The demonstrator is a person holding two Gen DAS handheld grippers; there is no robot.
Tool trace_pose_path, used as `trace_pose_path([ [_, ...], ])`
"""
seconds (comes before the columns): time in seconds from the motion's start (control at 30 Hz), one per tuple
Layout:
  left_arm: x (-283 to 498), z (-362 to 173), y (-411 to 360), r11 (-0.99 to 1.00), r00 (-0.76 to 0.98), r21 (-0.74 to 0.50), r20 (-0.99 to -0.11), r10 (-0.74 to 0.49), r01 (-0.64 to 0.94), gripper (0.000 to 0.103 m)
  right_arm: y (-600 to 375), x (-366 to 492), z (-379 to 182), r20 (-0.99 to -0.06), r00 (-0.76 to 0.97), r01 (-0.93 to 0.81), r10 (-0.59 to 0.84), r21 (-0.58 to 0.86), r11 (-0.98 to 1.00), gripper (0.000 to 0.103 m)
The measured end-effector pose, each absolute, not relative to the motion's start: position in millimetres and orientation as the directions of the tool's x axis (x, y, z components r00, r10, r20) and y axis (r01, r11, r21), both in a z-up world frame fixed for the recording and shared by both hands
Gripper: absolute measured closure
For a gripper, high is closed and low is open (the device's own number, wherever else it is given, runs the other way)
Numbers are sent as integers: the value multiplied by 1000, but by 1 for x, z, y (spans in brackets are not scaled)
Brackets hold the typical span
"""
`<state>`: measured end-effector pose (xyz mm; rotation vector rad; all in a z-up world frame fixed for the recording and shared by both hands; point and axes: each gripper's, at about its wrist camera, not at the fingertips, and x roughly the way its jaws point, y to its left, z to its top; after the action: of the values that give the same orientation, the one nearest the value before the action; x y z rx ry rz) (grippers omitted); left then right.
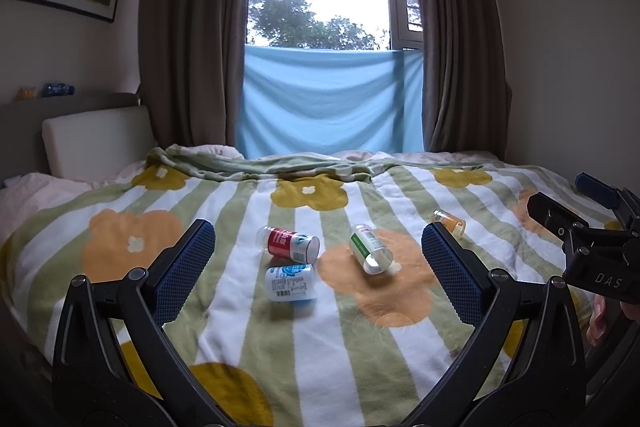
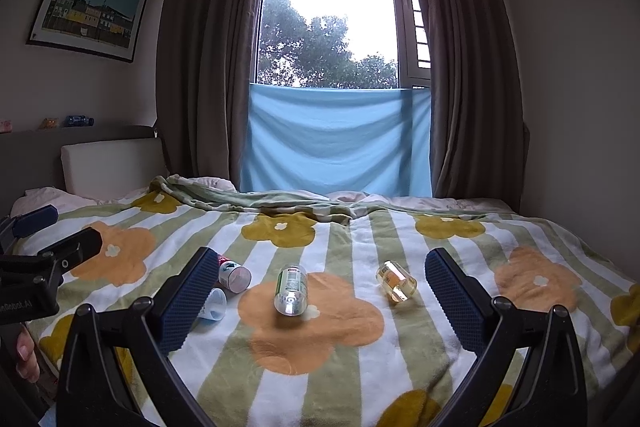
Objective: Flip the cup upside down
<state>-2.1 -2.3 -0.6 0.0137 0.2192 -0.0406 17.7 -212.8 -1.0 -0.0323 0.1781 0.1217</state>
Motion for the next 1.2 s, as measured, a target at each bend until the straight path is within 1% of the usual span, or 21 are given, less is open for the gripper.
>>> trace_pose_path([
  [0.37, -1, -3, 0, 999, 976, 5, -214, -37, 39, 0, -212, 17, -3, -180, 976, -128, 122, -22, 992, 0],
  [0.57, -2, -3, 1, 999, 976, 4, -214, -34, 36, 0, -214, 18, -4, -173, 980, -100, 96, -13, 995, 0],
  [1.2, -3, 1, -2, 999, 978, 4, -206, -32, 33, 0, -228, 18, -3, -196, 978, -67, 71, 30, 997, 0],
])
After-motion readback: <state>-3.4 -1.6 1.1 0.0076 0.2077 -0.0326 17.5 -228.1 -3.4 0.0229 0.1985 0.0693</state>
